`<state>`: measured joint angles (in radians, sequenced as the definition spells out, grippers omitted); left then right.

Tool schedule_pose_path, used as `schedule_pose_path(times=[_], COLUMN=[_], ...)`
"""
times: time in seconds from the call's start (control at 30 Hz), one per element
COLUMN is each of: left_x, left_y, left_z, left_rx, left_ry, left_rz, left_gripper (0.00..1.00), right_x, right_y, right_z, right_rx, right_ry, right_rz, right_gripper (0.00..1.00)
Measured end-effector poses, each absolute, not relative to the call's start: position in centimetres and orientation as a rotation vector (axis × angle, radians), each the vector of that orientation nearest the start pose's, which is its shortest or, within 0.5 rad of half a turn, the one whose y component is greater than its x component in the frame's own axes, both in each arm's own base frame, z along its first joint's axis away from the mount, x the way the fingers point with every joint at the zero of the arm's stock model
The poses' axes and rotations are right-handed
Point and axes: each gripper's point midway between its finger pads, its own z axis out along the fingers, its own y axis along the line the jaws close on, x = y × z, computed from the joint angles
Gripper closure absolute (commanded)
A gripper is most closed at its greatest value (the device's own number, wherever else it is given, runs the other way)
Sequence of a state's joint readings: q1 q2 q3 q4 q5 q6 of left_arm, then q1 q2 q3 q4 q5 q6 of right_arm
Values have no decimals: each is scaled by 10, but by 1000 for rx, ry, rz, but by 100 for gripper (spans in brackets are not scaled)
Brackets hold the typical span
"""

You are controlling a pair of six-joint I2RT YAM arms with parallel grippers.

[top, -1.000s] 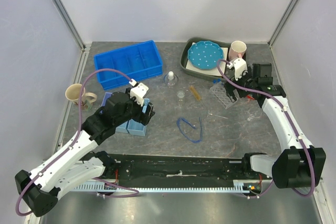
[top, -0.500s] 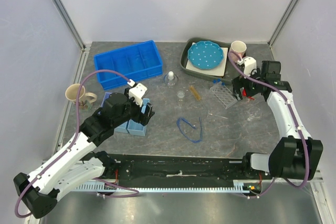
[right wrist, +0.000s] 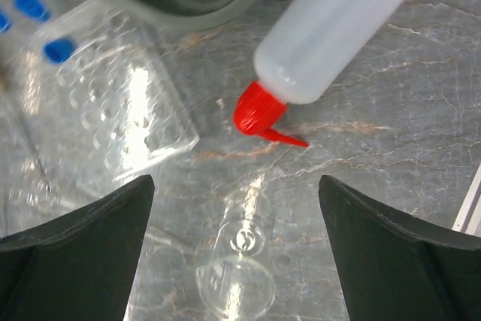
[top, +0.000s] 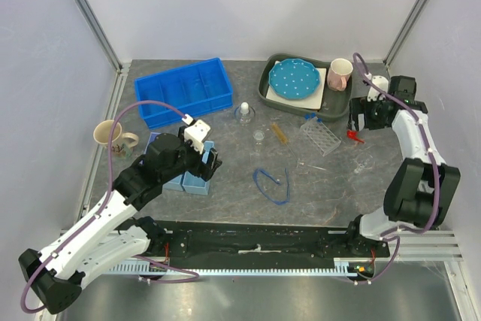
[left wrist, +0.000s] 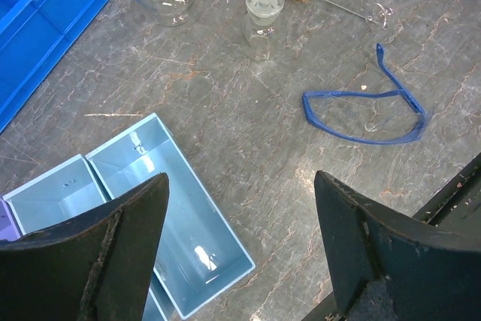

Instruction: Organize the chemistry lab equipment

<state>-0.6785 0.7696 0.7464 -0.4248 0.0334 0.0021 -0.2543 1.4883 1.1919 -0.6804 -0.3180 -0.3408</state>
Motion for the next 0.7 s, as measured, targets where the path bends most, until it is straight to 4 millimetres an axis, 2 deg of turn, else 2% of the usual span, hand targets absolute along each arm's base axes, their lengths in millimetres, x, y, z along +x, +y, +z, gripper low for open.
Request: schedule_pose_path(times=[0.3, 0.47, 0.57, 0.67, 0.7], left_x=[219, 222, 223, 225, 225], left_y=[-179, -175, -173, -171, -171], left_z=[207, 207, 205, 203, 202], left_rx=[690, 669, 661, 655, 653], left_ry=[1922, 1922, 1928, 1934, 1936], left_rz=[-442, -412, -396, -383, -379], left_gripper=[16, 17, 17, 17, 17], right_x=[403, 415, 419, 421, 421], right_y=[-91, -106, -106, -108, -109], right_z=[96, 67, 53, 42, 38], right_rx=[301, 518, 590, 638, 650], right_ry=[2532, 2551, 2562, 2570, 2574], right_rz=[78, 14, 20, 12, 11], right_gripper=[2, 2, 2, 10, 17])
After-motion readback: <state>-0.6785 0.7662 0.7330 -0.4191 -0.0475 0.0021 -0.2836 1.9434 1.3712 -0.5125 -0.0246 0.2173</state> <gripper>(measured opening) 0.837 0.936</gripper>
